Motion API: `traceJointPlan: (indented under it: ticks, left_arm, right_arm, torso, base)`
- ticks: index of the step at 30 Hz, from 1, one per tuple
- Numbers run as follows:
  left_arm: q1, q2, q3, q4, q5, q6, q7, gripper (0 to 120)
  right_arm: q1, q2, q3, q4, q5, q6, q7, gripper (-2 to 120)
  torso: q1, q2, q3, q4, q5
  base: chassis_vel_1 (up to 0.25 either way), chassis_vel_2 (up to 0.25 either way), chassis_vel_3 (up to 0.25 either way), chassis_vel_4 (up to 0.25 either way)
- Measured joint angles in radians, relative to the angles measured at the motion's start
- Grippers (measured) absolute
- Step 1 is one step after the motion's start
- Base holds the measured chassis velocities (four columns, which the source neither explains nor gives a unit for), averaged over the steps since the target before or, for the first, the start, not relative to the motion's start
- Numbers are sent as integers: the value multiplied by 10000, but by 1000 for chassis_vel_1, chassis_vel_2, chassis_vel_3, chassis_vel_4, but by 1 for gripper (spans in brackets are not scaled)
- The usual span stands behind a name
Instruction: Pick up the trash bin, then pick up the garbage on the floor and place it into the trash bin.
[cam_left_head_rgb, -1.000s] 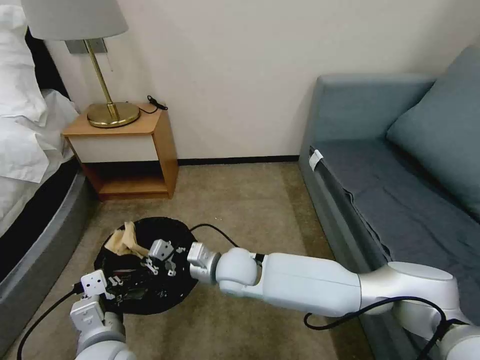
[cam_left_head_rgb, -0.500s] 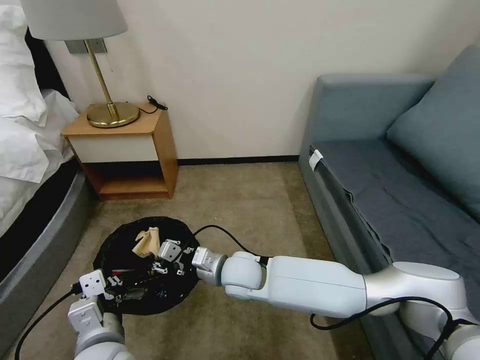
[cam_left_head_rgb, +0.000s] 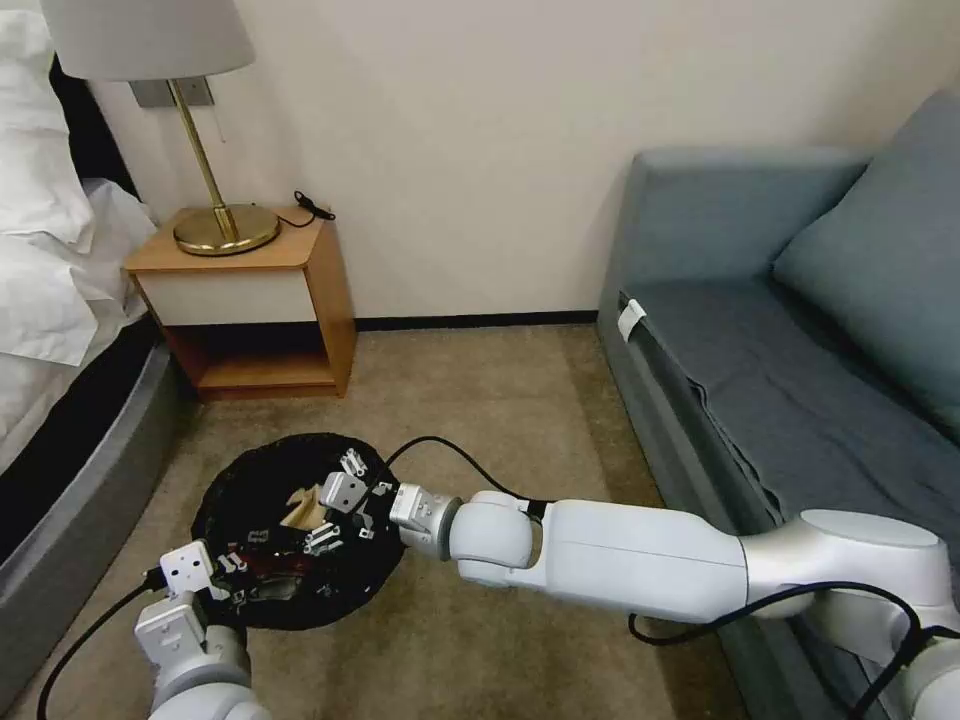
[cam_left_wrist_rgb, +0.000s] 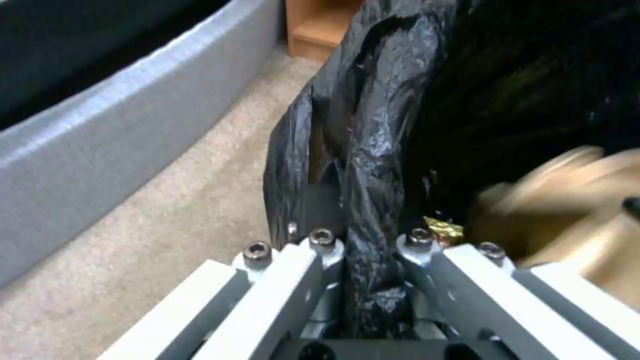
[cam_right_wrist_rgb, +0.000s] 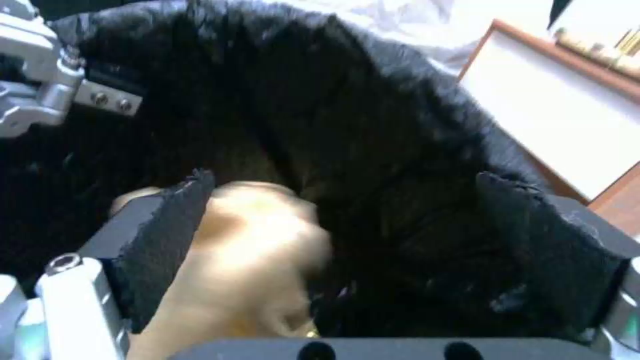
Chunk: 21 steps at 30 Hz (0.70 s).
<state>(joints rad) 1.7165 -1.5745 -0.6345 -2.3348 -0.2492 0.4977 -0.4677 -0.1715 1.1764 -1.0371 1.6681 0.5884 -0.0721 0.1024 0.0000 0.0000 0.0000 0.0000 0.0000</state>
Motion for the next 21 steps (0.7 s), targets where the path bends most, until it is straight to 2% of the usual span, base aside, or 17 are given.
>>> traceJointPlan:
  ticks: [7, 13, 16, 17, 21]
  left_arm:
    - [-92, -4, 27, 129, -549, 56, -179, 3]
    - [-267, 30, -42, 392, -1426, 248, -574, 3]
    - [-480, 101, -209, 679, -2366, 596, -971, 3]
    - [-480, 101, -209, 679, -2366, 596, -971, 3]
    - [-765, 190, -470, 1162, -3361, 937, -1458, 3]
  right_arm:
    - [127, -41, 401, 172, -30, 7, 123, 100]
    - [174, -216, 1116, 354, -38, 25, 166, 100]
    - [66, -429, 1694, 635, -38, 27, 223, 100]
    - [66, -429, 1694, 635, -38, 27, 223, 100]
    - [-97, -808, 2138, 988, -24, -2, 263, 100]
  torso:
    - [0, 0, 0, 1, 0]
    - [0, 0, 0, 1, 0]
    - [0, 0, 0, 1, 0]
    - [0, 0, 0, 1, 0]
    - [-1, 0, 0, 0, 1]
  base:
    - [0, 0, 0, 0]
    - [0, 0, 0, 0]
    - [0, 0, 0, 0]
    - [0, 0, 0, 0]
    - [0, 0, 0, 0]
